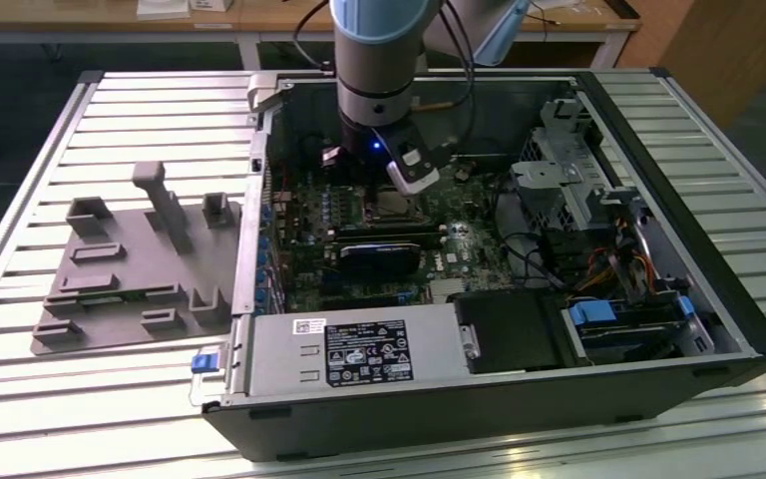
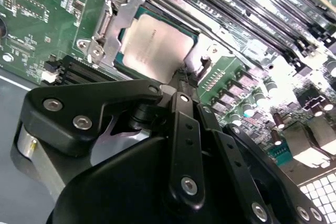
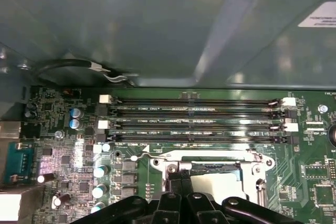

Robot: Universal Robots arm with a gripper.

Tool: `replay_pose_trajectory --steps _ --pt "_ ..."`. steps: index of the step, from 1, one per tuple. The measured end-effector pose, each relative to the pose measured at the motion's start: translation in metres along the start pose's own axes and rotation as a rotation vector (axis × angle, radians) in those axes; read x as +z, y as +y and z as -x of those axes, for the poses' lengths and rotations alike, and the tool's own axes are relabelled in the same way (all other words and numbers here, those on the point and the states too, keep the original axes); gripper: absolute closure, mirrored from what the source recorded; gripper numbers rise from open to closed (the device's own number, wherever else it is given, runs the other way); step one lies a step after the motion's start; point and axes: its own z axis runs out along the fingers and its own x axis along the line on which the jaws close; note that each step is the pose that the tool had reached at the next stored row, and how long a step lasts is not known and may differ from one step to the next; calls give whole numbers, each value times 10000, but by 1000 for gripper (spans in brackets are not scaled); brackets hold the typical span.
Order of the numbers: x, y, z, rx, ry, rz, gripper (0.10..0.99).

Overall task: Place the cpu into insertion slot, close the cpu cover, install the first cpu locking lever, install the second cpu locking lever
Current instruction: 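Close the cpu cover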

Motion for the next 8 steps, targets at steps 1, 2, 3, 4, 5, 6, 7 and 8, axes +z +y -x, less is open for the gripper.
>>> replay_pose_trajectory --steps 1,2,3,4,5,6,7,8 --pt "1 -1 -6 1 -3 21 984" --pt "3 -1 -11 1 -5 52 984" --pt "4 -2 -15 1 -5 85 984" --pt "4 -2 -18 1 -6 110 984" --pt "4 -1 -19 1 -7 116 984" --pt "3 -1 -19 1 -8 118 984" --pt "-3 0 -19 1 -7 118 984" --pt "-16 2 -19 2 -7 118 984"
